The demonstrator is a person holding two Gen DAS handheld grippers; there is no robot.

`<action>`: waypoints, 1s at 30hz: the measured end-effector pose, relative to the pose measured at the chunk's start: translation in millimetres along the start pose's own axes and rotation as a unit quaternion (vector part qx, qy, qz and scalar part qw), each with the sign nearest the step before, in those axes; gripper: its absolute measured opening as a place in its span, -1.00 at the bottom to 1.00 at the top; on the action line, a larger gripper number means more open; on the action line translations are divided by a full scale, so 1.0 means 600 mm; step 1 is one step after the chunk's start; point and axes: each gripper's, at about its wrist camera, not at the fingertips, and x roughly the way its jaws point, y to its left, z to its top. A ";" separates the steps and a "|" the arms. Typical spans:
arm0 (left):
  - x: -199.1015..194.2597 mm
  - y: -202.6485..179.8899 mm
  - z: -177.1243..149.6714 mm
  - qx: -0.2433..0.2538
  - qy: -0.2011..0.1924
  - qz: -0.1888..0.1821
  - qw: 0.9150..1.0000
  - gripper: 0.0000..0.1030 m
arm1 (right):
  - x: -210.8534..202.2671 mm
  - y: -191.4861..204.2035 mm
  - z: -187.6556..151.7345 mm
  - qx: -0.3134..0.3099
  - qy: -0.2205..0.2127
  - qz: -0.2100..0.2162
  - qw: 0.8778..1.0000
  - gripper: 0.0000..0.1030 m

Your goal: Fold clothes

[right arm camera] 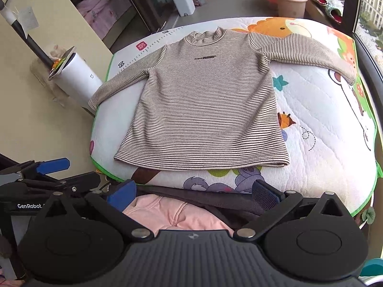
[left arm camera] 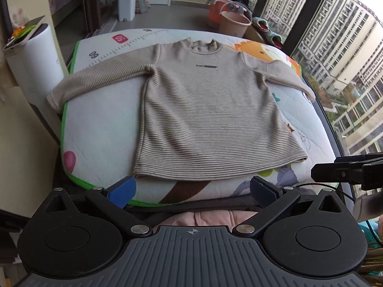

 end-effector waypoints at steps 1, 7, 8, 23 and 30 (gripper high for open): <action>0.011 0.005 0.005 -0.006 0.008 -0.002 1.000 1.00 | 0.007 -0.006 0.005 0.006 0.004 0.001 1.000 1.00; 0.095 0.036 0.030 -0.038 0.058 -0.023 0.997 1.00 | 0.067 -0.047 0.031 0.042 0.038 0.003 0.998 1.00; 0.109 0.041 0.034 -0.044 0.065 -0.029 0.997 1.00 | 0.080 -0.053 0.035 0.047 0.045 0.004 0.998 1.00; 0.231 0.076 0.130 -0.055 -0.186 -0.072 0.978 1.00 | 0.252 -0.091 0.138 0.055 -0.059 0.095 0.992 1.00; 0.284 0.076 0.115 -0.071 -0.315 -0.076 0.943 1.00 | 0.251 -0.111 0.138 -0.087 -0.279 0.052 0.955 1.00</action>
